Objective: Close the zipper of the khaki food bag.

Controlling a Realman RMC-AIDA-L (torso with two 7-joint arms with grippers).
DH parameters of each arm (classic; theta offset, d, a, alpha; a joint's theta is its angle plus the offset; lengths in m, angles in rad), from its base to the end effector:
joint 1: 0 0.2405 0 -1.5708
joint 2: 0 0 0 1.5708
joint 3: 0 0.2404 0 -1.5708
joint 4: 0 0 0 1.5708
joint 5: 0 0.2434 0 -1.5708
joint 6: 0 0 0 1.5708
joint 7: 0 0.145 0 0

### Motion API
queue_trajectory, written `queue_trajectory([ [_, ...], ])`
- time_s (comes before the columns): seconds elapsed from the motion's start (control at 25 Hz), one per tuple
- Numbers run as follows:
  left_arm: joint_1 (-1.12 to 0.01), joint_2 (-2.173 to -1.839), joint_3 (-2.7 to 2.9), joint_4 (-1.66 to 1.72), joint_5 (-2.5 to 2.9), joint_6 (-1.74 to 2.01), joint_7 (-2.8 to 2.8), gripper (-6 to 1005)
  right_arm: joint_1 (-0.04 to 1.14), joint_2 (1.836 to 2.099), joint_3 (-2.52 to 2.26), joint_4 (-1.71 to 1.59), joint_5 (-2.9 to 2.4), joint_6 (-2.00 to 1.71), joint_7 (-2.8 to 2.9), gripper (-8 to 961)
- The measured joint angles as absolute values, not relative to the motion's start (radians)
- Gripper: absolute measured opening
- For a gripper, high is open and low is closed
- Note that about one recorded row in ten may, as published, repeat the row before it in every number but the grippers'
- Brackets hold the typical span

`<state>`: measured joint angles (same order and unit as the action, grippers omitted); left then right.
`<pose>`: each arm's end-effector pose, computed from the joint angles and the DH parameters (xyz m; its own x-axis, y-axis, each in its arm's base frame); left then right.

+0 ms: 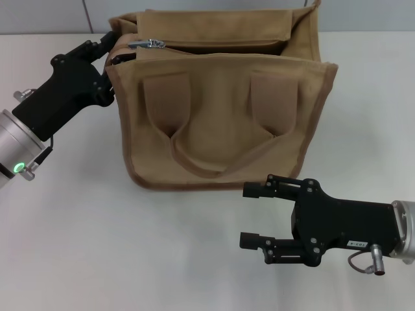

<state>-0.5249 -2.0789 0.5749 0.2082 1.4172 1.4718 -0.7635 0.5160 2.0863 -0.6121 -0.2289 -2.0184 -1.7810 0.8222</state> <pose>-0.2824 0.3489 -0.0098 0.5745 -0.0334 0.8178 0.5819 -0.6861 -0.4367 0.2657 0.2635 -0.0592 0.7003 -0.1454 -0.6989 -0.1999 -0.9798 0.0035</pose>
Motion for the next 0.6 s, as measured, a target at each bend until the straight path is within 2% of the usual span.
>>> queue_trajectory([
  [0.24, -0.515, -2.080, 0.576, 0.209, 1.416, 1.506, -0.749, 350, 0.510, 2.086, -0.607, -0.228, -2.018, -1.778, 0.822, 763],
  [0.6, -0.496, -2.080, 0.571, 0.181, 1.403, 1.560, -0.667, 145, 0.515, 2.086, -0.602, -0.228, -2.012, -1.767, 0.822, 762],
])
